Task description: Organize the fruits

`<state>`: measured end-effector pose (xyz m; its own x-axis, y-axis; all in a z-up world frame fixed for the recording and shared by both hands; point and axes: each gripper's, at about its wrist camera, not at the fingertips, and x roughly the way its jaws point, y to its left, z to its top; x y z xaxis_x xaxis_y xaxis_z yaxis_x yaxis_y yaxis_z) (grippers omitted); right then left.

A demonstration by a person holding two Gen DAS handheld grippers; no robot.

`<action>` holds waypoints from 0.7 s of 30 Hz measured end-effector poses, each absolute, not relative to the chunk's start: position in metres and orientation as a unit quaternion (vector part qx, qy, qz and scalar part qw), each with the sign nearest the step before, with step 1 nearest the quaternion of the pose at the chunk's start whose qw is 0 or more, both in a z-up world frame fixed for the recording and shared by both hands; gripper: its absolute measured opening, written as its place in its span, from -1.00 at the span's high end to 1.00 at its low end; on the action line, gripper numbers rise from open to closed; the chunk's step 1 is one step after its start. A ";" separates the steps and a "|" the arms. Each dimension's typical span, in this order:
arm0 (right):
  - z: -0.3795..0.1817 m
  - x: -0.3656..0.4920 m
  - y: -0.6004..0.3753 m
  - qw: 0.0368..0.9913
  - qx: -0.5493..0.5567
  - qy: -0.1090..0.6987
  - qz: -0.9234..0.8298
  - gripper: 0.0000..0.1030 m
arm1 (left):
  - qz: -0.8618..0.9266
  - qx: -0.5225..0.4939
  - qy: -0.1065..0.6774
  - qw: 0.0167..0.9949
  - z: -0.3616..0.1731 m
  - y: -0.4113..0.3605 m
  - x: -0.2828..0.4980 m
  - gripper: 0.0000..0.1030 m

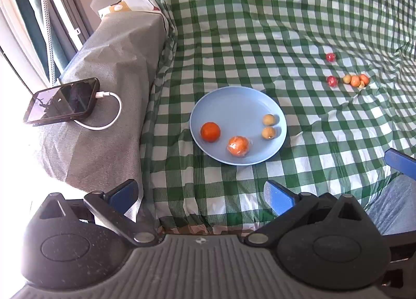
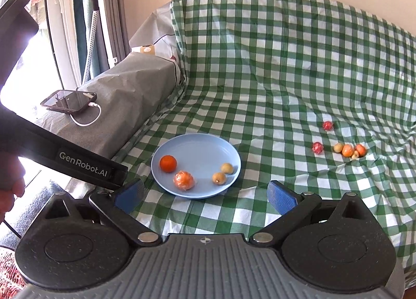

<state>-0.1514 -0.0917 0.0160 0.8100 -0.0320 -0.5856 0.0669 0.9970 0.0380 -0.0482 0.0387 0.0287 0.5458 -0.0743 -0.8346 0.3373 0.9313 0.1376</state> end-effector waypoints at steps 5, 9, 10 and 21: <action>0.007 -0.141 -0.098 0.945 0.044 0.324 -0.027 -0.95 | -0.120 0.156 0.473 0.858 0.021 0.029 -0.037 -0.99; -0.002 -0.131 -0.107 0.939 0.060 0.337 -0.028 -0.96 | -0.122 0.164 0.482 0.852 0.015 0.018 -0.026 -0.99; -0.005 -0.129 -0.110 0.937 0.065 0.341 -0.029 -0.96 | -0.122 0.165 0.483 0.851 0.015 0.015 -0.023 -0.99; -0.034 -0.109 -0.186 0.924 0.116 0.344 -0.119 -0.98 | -0.149 0.186 0.481 0.844 0.005 -0.063 0.021 -0.99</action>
